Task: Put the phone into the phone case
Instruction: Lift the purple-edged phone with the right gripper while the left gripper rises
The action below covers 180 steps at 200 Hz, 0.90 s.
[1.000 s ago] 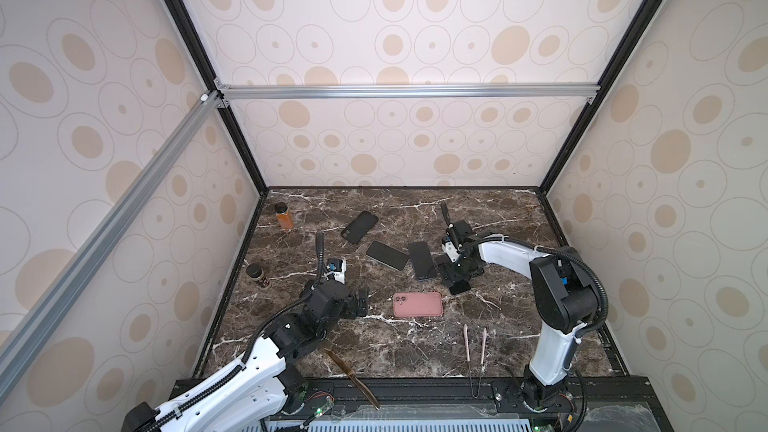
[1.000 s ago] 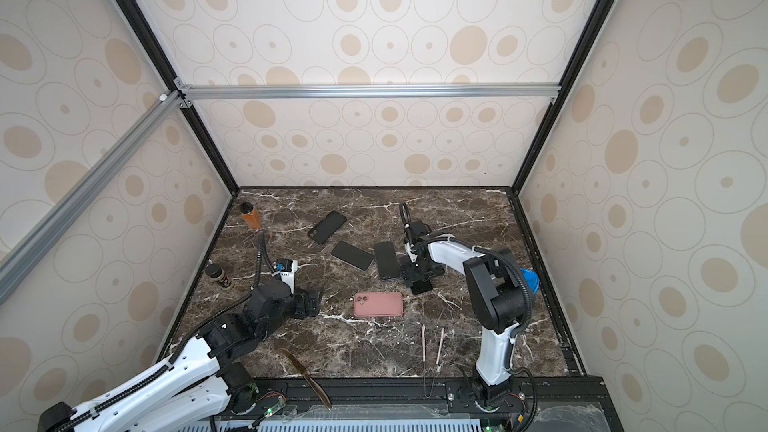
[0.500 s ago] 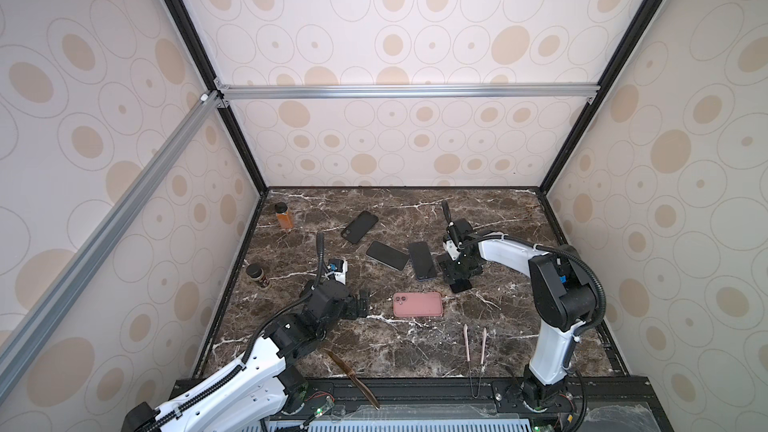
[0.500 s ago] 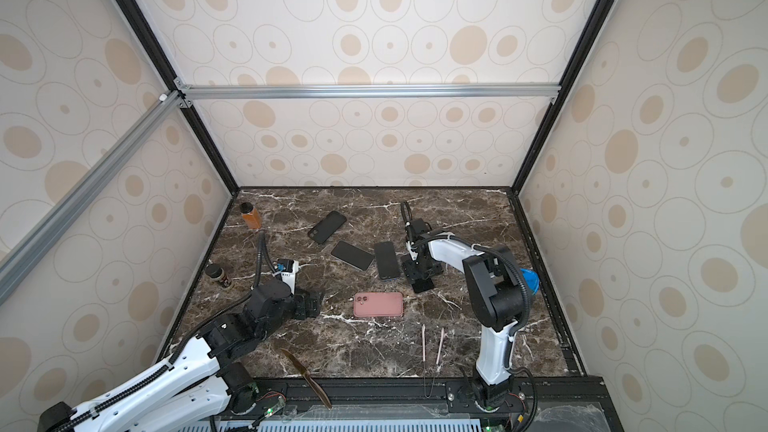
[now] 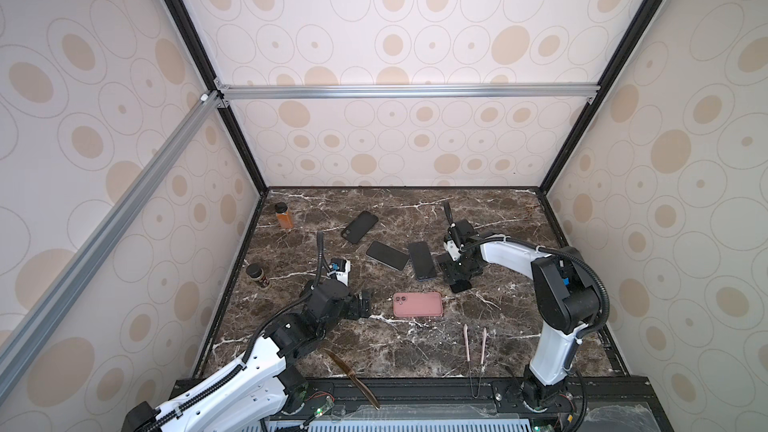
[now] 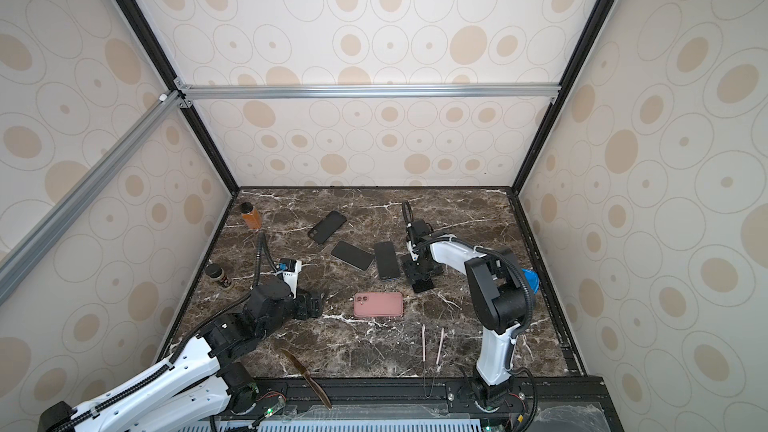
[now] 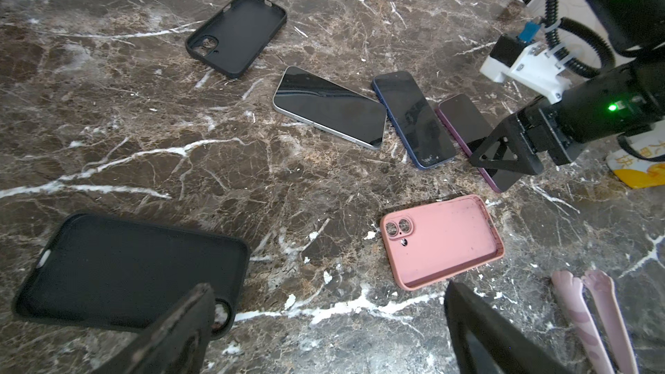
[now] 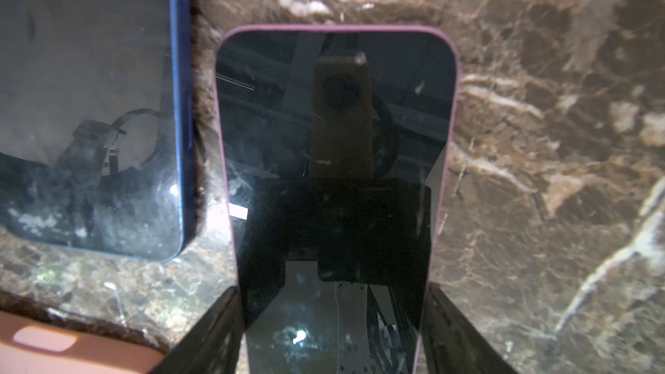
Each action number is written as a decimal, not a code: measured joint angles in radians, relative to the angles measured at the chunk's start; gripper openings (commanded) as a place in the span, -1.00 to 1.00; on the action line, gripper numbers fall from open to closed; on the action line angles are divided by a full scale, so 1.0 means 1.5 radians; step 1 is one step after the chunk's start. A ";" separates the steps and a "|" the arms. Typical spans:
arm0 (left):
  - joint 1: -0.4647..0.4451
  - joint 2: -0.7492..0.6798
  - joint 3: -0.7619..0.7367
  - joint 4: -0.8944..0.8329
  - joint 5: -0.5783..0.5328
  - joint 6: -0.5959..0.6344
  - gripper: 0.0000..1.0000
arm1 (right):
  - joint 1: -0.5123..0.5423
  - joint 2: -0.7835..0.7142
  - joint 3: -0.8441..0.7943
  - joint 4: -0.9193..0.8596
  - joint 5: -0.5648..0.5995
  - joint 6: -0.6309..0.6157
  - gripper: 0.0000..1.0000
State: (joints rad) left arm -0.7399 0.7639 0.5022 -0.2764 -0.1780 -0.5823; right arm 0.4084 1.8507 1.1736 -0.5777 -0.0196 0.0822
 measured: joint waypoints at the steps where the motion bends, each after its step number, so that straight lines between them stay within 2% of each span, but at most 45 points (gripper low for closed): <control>1: 0.000 0.000 0.000 0.001 0.001 0.000 1.00 | 0.000 -0.001 -0.001 0.000 -0.001 0.000 -0.23; 35: 0.001 0.008 0.000 0.022 0.025 -0.001 1.00 | 0.000 -0.030 -0.011 0.004 -0.010 0.000 -0.47; 107: 0.004 0.034 0.000 0.059 0.100 -0.003 1.00 | 0.000 -0.123 -0.037 0.027 -0.033 -0.002 -0.65; 180: 0.016 0.084 0.046 0.110 0.220 -0.003 1.00 | 0.000 -0.250 -0.117 0.065 -0.111 -0.031 -0.83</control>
State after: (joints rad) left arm -0.7166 0.8898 0.5709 -0.1116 0.1524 -0.5873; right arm 0.4080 1.4754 0.9974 -0.4805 -0.1867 0.0353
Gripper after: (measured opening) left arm 0.998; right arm 0.719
